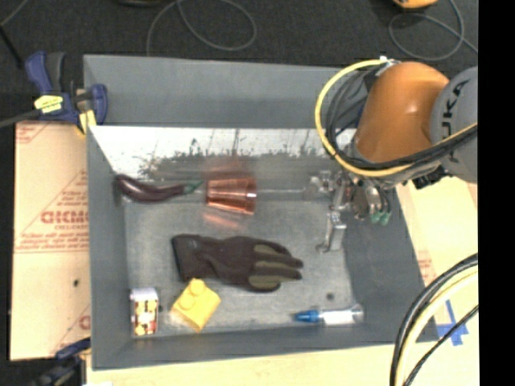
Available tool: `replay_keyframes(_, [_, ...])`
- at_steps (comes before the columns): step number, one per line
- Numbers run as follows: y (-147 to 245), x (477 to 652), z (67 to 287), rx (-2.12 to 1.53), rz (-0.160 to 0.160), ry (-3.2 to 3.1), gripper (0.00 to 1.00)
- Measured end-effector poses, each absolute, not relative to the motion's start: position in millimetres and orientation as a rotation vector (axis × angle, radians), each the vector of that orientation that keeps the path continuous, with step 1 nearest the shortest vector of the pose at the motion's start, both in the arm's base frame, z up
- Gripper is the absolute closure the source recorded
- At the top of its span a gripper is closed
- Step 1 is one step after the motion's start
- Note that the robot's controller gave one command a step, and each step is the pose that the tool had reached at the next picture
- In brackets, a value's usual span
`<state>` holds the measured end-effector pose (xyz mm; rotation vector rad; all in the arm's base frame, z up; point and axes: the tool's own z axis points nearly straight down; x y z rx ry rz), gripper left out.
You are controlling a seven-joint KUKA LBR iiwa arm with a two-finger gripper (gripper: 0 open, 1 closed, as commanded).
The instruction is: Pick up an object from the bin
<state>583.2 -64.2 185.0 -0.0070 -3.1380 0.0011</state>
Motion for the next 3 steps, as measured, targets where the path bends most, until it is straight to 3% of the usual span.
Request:
replay_keyframes(1, [-64, 584.3, 190, -0.005, 0.002, -3.145, 0.0])
replay_keyframes(2, [-37, 577.2, 145, -0.003, 0.004, -3.151, 0.0])
replay_keyframes(3, [-26, 538.2, 96, 0.185, 0.002, -3.141, 0.0])
